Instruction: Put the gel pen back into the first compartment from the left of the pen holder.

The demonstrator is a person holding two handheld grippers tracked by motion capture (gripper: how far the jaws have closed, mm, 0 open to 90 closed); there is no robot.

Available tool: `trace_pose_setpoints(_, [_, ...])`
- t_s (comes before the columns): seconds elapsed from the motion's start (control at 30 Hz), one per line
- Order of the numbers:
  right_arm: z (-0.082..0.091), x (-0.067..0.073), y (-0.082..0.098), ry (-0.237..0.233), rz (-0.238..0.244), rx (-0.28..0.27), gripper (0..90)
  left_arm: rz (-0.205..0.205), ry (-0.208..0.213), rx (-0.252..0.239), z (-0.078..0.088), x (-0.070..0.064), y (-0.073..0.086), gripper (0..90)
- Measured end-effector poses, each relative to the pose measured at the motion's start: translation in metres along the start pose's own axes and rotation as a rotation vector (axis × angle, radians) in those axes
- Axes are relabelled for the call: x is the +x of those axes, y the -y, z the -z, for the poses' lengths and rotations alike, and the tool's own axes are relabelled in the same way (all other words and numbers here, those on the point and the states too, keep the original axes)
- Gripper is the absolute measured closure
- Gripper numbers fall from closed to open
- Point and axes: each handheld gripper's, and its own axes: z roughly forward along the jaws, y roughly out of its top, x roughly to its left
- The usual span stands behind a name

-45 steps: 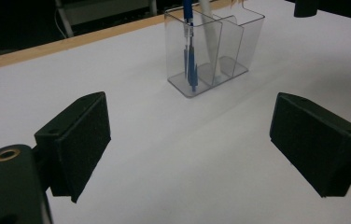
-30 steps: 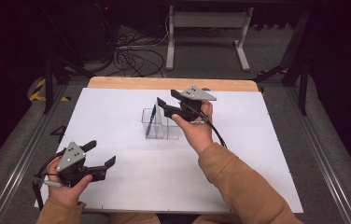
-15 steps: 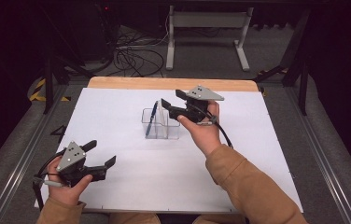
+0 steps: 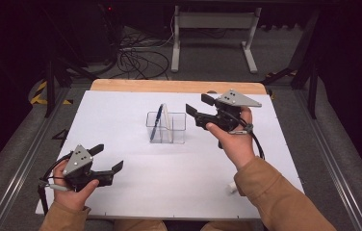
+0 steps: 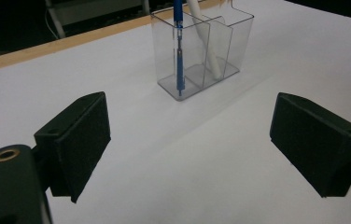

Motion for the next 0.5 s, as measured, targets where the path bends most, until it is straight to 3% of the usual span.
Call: trace_pose_setpoints(0.5, [0.033, -0.019, 0.013, -0.001, 0.001, 0.027, 32.0, -0.014, 0.03, 0.01, -0.006, -0.006, -0.004, 13.2])
